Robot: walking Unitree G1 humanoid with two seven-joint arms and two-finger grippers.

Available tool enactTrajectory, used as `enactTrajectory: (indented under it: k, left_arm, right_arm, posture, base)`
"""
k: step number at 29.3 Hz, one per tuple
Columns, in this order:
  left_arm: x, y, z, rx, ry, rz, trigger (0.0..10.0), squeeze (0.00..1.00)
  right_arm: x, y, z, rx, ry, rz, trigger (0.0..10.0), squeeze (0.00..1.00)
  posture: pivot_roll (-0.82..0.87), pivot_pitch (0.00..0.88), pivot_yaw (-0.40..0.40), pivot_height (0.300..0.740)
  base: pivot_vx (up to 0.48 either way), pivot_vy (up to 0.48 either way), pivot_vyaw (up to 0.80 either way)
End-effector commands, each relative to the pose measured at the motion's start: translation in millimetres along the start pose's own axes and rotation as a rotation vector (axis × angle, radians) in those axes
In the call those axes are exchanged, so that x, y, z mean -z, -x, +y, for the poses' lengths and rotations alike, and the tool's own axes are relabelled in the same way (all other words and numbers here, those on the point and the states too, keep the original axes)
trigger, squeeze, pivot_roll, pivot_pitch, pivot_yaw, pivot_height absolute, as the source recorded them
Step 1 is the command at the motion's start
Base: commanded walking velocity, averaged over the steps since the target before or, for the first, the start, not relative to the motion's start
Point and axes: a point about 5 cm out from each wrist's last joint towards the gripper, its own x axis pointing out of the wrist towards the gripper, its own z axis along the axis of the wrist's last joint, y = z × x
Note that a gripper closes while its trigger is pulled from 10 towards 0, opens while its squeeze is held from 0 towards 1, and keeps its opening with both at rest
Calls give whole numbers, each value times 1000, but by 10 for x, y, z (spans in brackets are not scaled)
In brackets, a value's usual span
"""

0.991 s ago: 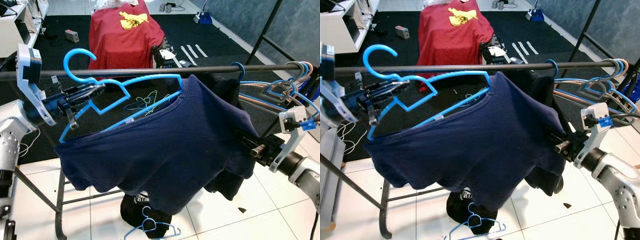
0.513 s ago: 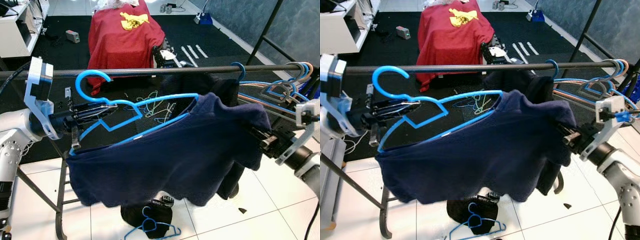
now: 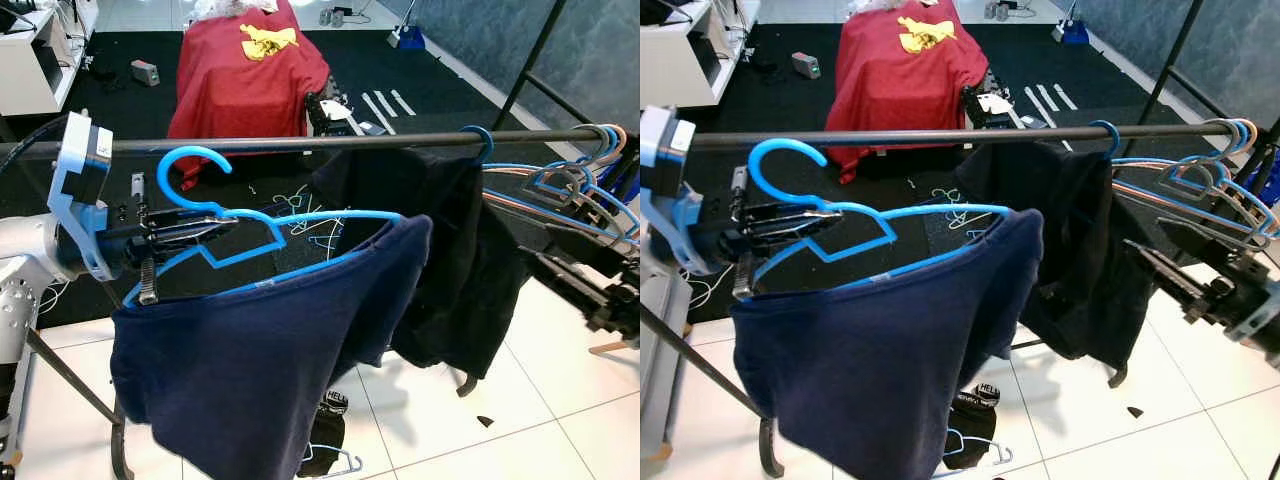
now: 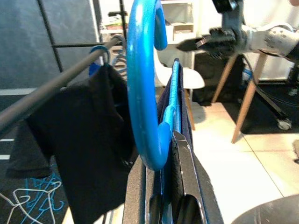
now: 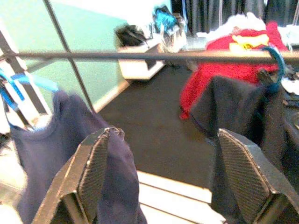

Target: Hang hanger

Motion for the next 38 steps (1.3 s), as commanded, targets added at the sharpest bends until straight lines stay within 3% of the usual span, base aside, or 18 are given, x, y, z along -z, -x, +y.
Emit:
enactTrajectory:
  k: [1, 4, 6, 7, 8, 19, 28, 31, 33, 34, 36, 38]
  left_arm:
    - [-123, -23, -31, 49, -37, -1, 10000, 0]
    - [-300, -93, -72, 143, -58, -46, 10000, 0]
    - [-330, -107, -81, 162, -62, -51, 10000, 0]
    - [-367, -127, -86, 191, -71, -48, 10000, 0]
    - [-409, -153, -84, 221, -84, -43, 10000, 0]
    - [-547, -249, -72, 302, -129, -37, 10000, 0]
    - [-545, -311, -83, 328, -125, -42, 10000, 0]
    - [-549, -325, -79, 334, -128, -44, 10000, 0]
    - [-550, -327, -76, 334, -131, -45, 10000, 0]
    - [-549, -334, -68, 334, -133, -46, 10000, 0]
    - [-549, -334, -68, 334, -133, -46, 10000, 0]
    - [-554, -320, -41, 327, -141, -46, 10000, 0]
  right_arm:
    - [-69, 10, 35, -30, -1, -20, 10000, 1000]
    - [3, -1, 222, -216, -58, 70, 10000, 1000]
    - [20, -4, 253, -249, -68, 87, 10000, 1000]
    - [27, -28, 293, -294, -82, 99, 10000, 788]
    - [20, -52, 338, -354, -104, 111, 10000, 0]
    - [-97, -169, 429, -531, -127, 154, 10000, 0]
    - [-158, -307, 681, -735, -161, 169, 10000, 0]
    - [-48, -302, 701, -754, -167, 255, 10000, 0]
    - [-9, -293, 706, -756, -166, 287, 9804, 0]
    - [33, -281, 702, -751, -160, 328, 6980, 0]
    - [33, -281, 702, -751, -160, 328, 6980, 0]
    - [96, -253, 672, -722, -140, 385, 8000, 0]
  posture:
    - [43, 164, -72, 740]
    - [47, 163, -74, 740]
    - [47, 163, -74, 740]
    - [49, 162, -74, 740]
    - [50, 162, -73, 740]
    - [47, 152, -78, 740]
    - [50, 146, -78, 740]
    - [51, 142, -80, 740]
    - [51, 142, -80, 740]
    - [52, 147, -82, 740]
    - [52, 147, -82, 740]
    - [51, 129, -81, 740]
  base:
    - [0, 0, 0]
    - [0, 0, 0]
    - [0, 0, 0]
    - [0, 0, 0]
    - [0, 0, 0]
    - [0, 0, 0]
    - [0, 0, 0]
    - [0, 0, 0]
    - [0, 0, 0]
    - [0, 0, 0]
    - [0, 0, 0]
    - [0, 0, 0]
